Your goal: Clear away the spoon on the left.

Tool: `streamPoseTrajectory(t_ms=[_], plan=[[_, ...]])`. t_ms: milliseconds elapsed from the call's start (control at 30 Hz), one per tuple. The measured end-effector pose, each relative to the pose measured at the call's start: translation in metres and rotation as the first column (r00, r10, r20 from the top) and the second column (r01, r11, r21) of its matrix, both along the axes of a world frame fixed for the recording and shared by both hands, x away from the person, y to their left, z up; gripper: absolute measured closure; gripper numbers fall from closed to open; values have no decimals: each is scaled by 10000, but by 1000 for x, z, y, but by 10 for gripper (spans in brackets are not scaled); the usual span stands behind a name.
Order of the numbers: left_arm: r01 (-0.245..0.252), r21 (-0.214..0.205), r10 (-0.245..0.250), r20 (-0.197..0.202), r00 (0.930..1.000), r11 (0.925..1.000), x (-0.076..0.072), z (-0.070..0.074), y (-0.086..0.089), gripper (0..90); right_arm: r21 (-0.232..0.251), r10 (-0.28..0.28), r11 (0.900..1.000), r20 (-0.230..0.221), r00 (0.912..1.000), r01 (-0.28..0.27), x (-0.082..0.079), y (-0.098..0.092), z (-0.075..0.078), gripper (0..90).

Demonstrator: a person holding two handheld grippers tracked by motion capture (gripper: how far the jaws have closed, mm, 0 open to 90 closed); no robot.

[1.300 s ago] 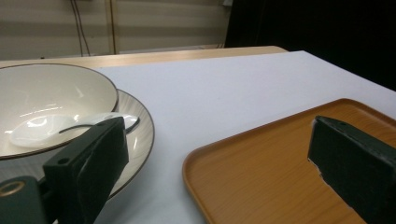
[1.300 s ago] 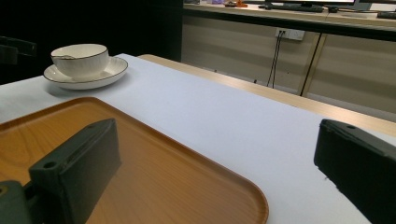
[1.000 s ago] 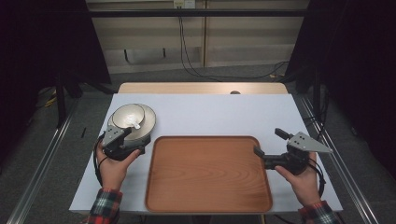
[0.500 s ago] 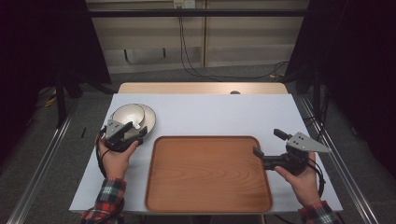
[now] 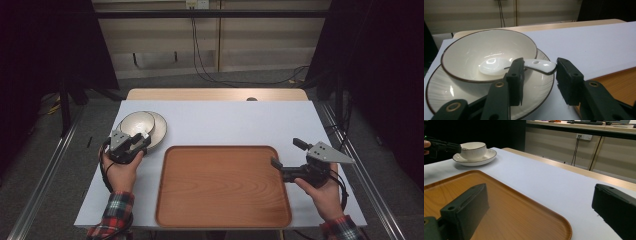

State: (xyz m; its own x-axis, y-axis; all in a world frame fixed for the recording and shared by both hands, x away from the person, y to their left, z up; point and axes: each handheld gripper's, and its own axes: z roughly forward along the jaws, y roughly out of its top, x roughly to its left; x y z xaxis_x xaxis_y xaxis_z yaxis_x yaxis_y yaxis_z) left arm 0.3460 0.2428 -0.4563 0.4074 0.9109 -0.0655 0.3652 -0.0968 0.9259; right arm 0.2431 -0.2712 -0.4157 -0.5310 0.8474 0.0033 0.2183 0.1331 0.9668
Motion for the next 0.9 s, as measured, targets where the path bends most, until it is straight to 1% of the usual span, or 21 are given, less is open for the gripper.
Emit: streamPoseTrajectory(t_ms=[33,67,100,200,300,367,400,533,567,667,767,900], plan=[[0,0,0,0,10000,10000,0,0,0,606,0,0,10000,0,10000,0,0,0,0,6],[19,-110,-19,-20,10000,9999,-1,-1,2,609,-12,-10,10000,-15,10000,10,0,0,0,6],[34,-126,-34,-22,10000,9999,-1,-1,3,609,8,34,10000,-12,10000,-34,0,0,0,6],[-110,-351,107,-94,9999,9993,-2,0,5,620,-23,46,10000,-35,10000,-46,0,1,0,6],[-91,-326,86,-148,9999,9994,-4,0,8,637,-74,89,9999,-8,10000,-89,0,1,0,6],[-215,-354,210,-142,9997,9991,-6,1,10,648,-68,47,10000,3,10000,-47,0,1,0,6],[-194,-416,188,-153,9997,9989,-7,1,11,652,-56,76,10000,-4,10000,-76,0,1,-1,6],[-333,-450,323,-242,9992,9984,-9,2,15,671,-64,55,10000,-21,10000,-55,0,2,0,7],[-298,-503,285,-264,9992,9983,-10,2,16,680,-41,93,9999,-9,10000,-93,0,2,-1,7],[-445,-473,434,-235,9988,9979,-11,2,18,710,-57,52,10000,-31,10000,-52,0,2,-1,7],[-502,-537,488,-264,9985,9973,-12,2,20,711,-66,54,10000,-30,10000,-55,0,3,-1,7],[-571,-464,558,-296,9980,9973,-13,2,22,715,-70,63,10000,-27,10000,-63,0,3,-1,7]])
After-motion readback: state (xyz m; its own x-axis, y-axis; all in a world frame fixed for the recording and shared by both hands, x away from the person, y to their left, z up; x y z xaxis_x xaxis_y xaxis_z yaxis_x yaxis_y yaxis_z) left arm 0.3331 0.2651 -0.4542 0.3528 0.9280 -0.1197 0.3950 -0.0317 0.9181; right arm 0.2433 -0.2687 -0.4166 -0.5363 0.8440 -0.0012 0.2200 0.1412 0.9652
